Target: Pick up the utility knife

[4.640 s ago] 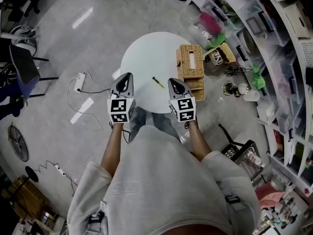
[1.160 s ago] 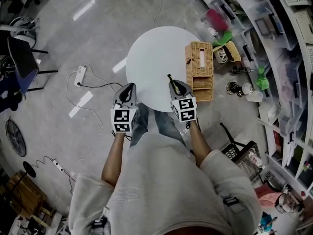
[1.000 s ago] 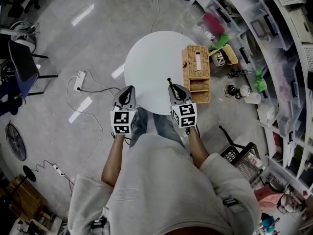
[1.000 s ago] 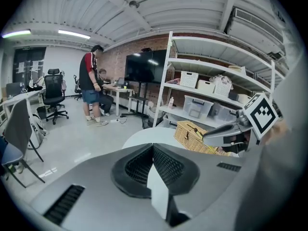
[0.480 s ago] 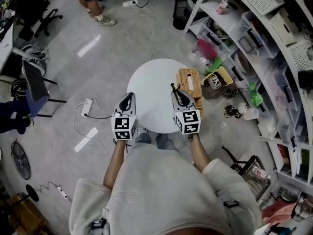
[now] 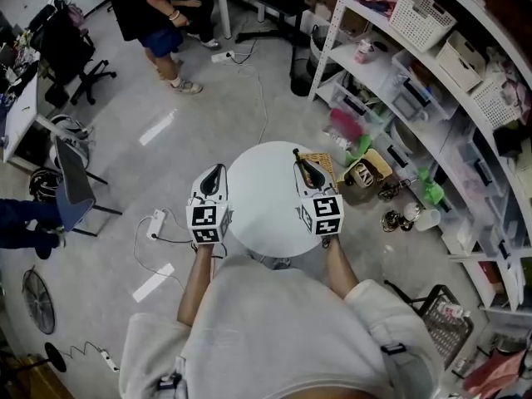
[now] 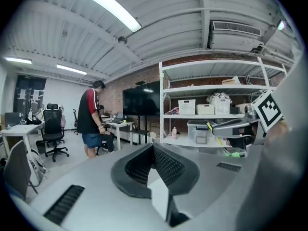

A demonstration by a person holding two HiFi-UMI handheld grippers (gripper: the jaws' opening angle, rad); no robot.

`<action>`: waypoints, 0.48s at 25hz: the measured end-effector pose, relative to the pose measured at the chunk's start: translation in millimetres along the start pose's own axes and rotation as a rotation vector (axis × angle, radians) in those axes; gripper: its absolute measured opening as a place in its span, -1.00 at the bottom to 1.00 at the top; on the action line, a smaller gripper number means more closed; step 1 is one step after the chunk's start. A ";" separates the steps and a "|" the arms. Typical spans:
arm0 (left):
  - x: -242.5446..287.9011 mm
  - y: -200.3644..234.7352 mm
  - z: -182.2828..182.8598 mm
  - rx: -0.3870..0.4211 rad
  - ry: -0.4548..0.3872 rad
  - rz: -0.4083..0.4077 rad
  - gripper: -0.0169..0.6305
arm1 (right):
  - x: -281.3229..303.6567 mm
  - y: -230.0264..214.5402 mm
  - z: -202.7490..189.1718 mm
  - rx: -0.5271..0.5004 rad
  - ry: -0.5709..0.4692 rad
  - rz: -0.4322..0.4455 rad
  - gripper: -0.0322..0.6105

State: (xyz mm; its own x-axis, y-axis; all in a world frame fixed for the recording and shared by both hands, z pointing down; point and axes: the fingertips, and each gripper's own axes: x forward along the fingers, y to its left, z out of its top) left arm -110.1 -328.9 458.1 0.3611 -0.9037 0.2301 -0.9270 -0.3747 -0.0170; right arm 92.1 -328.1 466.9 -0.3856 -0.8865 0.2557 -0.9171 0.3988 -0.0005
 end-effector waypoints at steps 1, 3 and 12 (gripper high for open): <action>0.4 0.8 5.1 0.008 -0.009 0.003 -0.89 | -0.8 -1.7 4.0 0.000 -0.012 -0.003 -0.67; 1.7 1.9 15.8 0.021 -0.029 0.007 -0.89 | -1.8 -5.7 12.8 0.004 -0.036 -0.009 -0.67; 10.0 0.5 45.4 0.053 -0.089 -0.001 -0.89 | -0.8 -19.0 43.0 0.000 -0.109 -0.033 -0.67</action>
State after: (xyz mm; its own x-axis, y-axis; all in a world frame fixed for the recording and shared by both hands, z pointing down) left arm -102.3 -347.6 416.1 0.3717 -0.9173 0.1427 -0.9208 -0.3838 -0.0688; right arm 105.5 -345.0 425.1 -0.3644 -0.9193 0.1487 -0.9293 0.3694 0.0060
